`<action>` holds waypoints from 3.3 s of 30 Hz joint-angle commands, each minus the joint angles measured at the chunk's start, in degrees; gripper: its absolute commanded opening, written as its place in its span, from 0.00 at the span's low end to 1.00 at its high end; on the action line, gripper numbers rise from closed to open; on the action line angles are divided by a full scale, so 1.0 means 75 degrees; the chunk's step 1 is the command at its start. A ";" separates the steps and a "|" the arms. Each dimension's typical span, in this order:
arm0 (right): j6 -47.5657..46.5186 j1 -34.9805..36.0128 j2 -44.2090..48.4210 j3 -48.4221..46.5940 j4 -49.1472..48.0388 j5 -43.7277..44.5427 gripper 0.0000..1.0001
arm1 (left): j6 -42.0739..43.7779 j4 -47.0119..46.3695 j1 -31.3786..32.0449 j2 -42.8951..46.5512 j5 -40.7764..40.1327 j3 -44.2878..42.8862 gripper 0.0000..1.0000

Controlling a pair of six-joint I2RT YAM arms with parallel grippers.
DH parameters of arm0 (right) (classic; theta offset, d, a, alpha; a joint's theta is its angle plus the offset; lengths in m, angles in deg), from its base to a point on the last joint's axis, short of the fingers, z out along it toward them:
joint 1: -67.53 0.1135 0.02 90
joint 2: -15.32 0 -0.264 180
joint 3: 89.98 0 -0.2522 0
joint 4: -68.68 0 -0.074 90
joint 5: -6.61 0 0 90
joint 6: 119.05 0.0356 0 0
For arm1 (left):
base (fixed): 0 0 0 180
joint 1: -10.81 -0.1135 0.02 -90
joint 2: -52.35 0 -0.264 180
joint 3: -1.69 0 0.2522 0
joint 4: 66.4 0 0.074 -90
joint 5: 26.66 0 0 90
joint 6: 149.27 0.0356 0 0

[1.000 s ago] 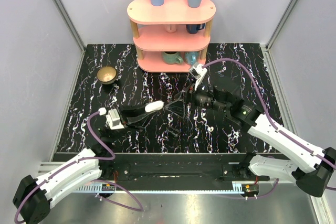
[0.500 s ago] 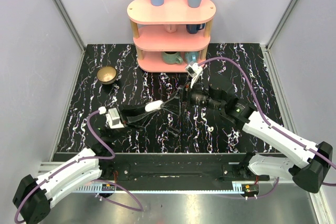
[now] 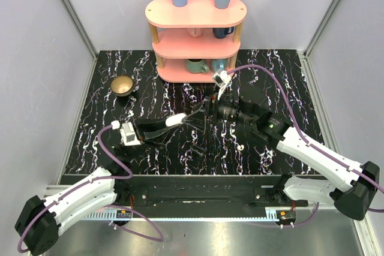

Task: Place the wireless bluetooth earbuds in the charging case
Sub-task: Open the charging case, then pick up the left earbud from the center of the board.

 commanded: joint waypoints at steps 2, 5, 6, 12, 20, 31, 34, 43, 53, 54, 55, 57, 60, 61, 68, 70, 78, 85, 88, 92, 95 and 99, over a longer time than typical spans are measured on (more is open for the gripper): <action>-0.0007 0.0012 -0.0167 -0.0128 -0.0408 0.0510 0.85 | -0.0377 -0.1228 0.0057 0.0016 0.0798 -0.0165 0.00; 0.0004 0.0012 -0.0202 -0.0187 -0.0467 0.0604 0.85 | -0.0459 -0.1427 0.0046 0.0016 0.0856 -0.0095 0.00; 0.0016 0.0012 -0.0226 -0.0210 -0.0478 0.0628 0.85 | -0.0494 -0.1462 0.0046 0.0016 0.0891 -0.0083 0.00; 0.0062 0.0012 -0.0355 -0.0363 -0.0607 0.0616 0.85 | -0.0624 -0.1732 0.0046 0.0004 0.1020 0.0046 0.00; 0.0192 0.0012 -0.0472 -0.0468 -0.0806 0.0628 0.86 | -0.0612 -0.1849 0.0057 0.0191 0.0974 0.0257 0.00; 0.0379 0.0012 -0.0460 -0.0433 -0.1123 0.0054 0.87 | -0.0331 -0.1498 0.0057 0.0496 -0.0045 0.0632 0.00; 0.0379 0.0012 -0.0320 -0.0433 -0.1205 0.0065 0.87 | -0.0272 -0.1463 0.0046 0.0496 -0.0210 0.0737 0.00; 0.0332 0.0001 0.0371 -0.0281 -0.1170 0.0580 0.89 | -0.0143 -0.1533 0.0046 0.0520 -0.0737 0.1100 0.00; 0.0647 -0.0652 0.0993 0.0210 0.1497 0.3801 0.91 | 0.0220 -0.0878 0.0046 0.1129 -0.0972 0.1101 0.00; 0.0857 -0.0876 0.1016 0.0524 0.1722 0.3815 0.89 | 0.0243 -0.0819 0.0046 0.1234 -0.0949 0.1089 0.00; 0.1312 -0.1110 0.1074 0.0760 0.1864 0.3804 0.87 | 0.0267 -0.0725 0.0046 0.1281 -0.0925 0.1077 0.00; 0.1806 -0.1614 0.1402 0.1600 0.1982 0.3722 0.84 | 0.0279 -0.0631 0.0046 0.1433 -0.0867 0.1054 0.00; 0.2709 -0.1827 0.1988 0.2632 0.1994 0.3745 0.75 | 0.0302 -0.0502 0.0046 0.1574 -0.0820 0.1054 0.00; 0.3175 -0.1839 0.2151 0.2857 0.2017 0.3780 0.73 | 0.0314 -0.0444 0.0046 0.1586 -0.0819 0.1042 0.00; 0.4749 -0.1863 0.3383 0.4159 0.2708 0.4447 0.60 | 0.0408 -0.0197 0.0046 0.1575 -0.0644 0.0866 0.00; 0.5182 -0.1851 0.3593 0.4452 0.2954 0.4518 0.59 | 0.0408 -0.0185 0.0057 0.1551 -0.0632 0.0843 0.00; 0.6120 -0.1851 0.3864 0.5273 0.3096 0.4916 0.52 | 0.0361 -0.0244 0.0046 0.1539 -0.0656 0.0890 0.00; 0.6297 -0.1851 0.3852 0.5719 0.2933 0.5748 0.38 | 0.0326 -0.0302 0.0046 0.1563 -0.0714 0.0960 0.00; 0.6332 -0.1851 0.3678 0.5848 0.2734 0.5831 0.37 | 0.0290 -0.0396 0.0046 0.1504 -0.0702 0.0983 0.00; 0.6367 -0.1851 0.3325 0.6011 0.2440 0.5749 0.38 | 0.0244 -0.0478 0.0057 0.1399 -0.0679 0.0995 0.00; 0.6321 -0.1863 0.3056 0.6117 0.2030 0.5655 0.38 | 0.0232 -0.0513 0.0046 0.1387 -0.0656 0.0995 0.00; 0.6332 -0.1851 0.2716 0.6117 0.1830 0.5620 0.39 | 0.0208 -0.0537 0.0046 0.1375 -0.0655 0.1007 0.00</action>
